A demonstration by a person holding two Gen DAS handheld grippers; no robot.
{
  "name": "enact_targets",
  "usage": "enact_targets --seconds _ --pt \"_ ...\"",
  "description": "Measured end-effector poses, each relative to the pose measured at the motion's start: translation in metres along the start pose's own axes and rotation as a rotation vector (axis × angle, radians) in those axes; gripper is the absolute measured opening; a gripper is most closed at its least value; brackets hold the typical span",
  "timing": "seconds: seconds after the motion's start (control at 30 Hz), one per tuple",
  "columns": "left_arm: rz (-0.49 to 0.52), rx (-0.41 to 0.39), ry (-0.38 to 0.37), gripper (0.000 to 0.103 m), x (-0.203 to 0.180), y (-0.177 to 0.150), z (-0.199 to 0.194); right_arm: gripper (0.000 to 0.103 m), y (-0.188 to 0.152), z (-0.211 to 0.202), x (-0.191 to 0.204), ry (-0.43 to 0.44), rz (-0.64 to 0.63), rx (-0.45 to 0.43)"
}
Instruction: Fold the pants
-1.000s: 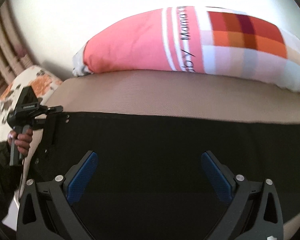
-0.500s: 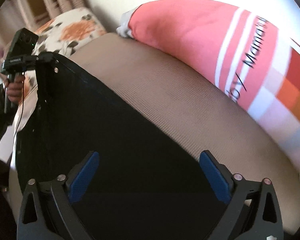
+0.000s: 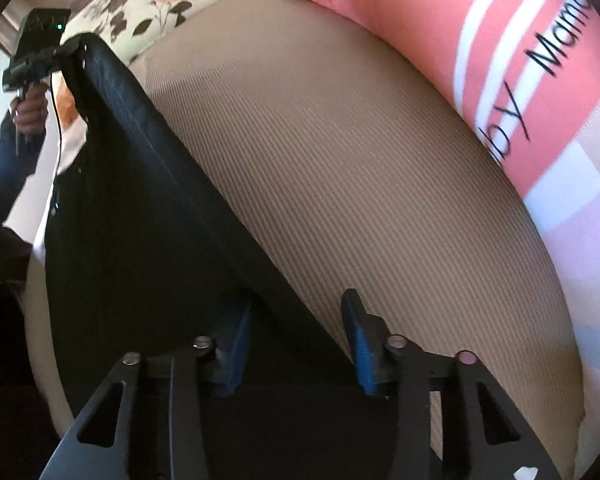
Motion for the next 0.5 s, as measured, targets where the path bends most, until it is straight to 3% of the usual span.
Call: enact_targets --seconds 0.13,0.23,0.37,0.5 --pt "0.007 0.007 0.023 0.009 -0.001 0.0 0.002 0.014 -0.009 -0.006 0.001 -0.069 -0.024 -0.008" --pt "0.008 0.01 0.042 0.009 0.001 -0.001 0.003 0.01 -0.011 -0.013 0.007 -0.14 -0.016 -0.05" --pt "0.03 0.016 0.063 0.009 -0.003 -0.003 -0.004 0.009 -0.024 -0.036 0.026 -0.314 0.009 -0.144" --pt "0.05 0.019 0.048 0.009 -0.014 -0.011 -0.02 0.009 -0.048 -0.069 0.063 -0.424 0.048 -0.233"
Point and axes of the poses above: each gripper's, at about its wrist camera, not at the fingertips, and z roughly the way its jaws point, x to its left, y to its top, the point moved 5 cm from there along z, roughly the way its jaws point, and after that the axes turned 5 degrees about z, right-handed, at the moved point
